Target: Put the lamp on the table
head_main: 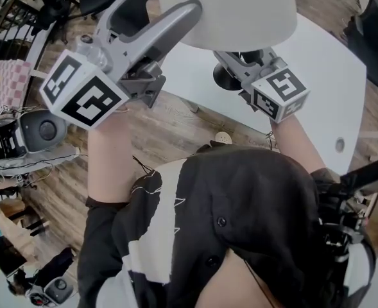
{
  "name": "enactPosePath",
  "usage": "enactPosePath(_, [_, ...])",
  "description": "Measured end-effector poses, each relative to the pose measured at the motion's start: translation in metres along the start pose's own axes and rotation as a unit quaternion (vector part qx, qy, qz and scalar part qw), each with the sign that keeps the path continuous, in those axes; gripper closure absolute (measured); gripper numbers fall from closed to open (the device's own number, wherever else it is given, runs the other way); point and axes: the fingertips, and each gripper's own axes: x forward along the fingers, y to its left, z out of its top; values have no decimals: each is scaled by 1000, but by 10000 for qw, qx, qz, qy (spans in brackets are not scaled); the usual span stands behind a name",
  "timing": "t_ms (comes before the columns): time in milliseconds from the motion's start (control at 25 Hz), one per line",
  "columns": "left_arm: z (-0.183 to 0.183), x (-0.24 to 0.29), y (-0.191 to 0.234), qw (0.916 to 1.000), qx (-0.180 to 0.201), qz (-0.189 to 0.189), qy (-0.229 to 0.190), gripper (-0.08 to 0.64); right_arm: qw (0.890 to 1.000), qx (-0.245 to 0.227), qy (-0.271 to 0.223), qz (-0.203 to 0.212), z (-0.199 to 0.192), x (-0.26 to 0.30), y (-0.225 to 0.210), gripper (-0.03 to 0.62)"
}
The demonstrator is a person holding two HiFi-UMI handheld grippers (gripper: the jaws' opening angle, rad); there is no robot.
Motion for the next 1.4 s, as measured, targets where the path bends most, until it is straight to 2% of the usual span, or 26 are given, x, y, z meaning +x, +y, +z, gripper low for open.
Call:
enactPosePath(240, [-26, 38, 15, 9998, 25, 207, -3, 147, 9998, 55, 87, 187, -21, 1, -43, 425])
enactPosePath(400, [-26, 53, 49, 9995, 61, 314, 7, 147, 9993, 126, 140, 336, -22, 31, -66, 425])
enactPosePath(600, [-52, 60, 33, 9992, 58, 382, 105, 147, 9991, 195, 128, 344, -46, 12, -70, 426])
enactPosePath(760, [-63, 53, 48, 9991, -24, 414, 123, 147, 9989, 288, 136, 338, -58, 25, -67, 426])
enactPosePath(1200, [-100, 59, 63, 9998, -27, -45, 215, 147, 9991, 412, 80, -89, -97, 36, -81, 426])
enactPosePath(1400, [-115, 34, 82, 9993, -62, -240, 286, 147, 9984, 446, 25, -356, -116, 56, -63, 426])
